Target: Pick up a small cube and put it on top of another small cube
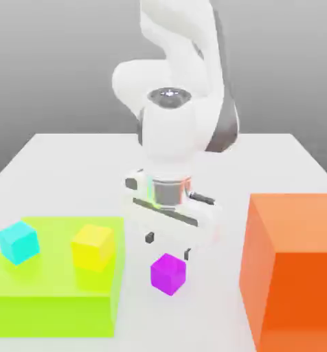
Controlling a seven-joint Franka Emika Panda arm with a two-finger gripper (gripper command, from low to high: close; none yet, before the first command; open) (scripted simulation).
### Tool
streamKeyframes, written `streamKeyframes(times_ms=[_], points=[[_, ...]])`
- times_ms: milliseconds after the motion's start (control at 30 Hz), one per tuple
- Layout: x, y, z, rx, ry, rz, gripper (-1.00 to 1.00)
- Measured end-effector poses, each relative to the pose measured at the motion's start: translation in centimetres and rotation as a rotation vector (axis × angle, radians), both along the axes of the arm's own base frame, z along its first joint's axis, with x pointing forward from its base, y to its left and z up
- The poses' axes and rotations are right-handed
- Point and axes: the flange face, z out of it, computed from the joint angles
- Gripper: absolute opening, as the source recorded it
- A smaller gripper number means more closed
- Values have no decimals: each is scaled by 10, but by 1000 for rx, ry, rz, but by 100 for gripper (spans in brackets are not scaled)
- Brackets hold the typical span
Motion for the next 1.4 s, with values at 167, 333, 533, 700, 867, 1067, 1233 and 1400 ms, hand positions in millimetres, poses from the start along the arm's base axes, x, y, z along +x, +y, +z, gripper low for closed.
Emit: streamKeyframes(times_ms=[167,333,533,700,867,1067,1233,1400], points=[[-3,2,-41,1,4,0,-100],[-3,2,-41,1,2,-1,-100],[-2,1,-14,0,3,0,-100],[8,-1,29,8,-18,-8,-100],[43,-39,85,29,-43,-64,-100],[54,-99,153,30,-38,-138,-100],[43,-133,165,7,-2,-187,-100],[41,-134,120,3,3,-190,100]])
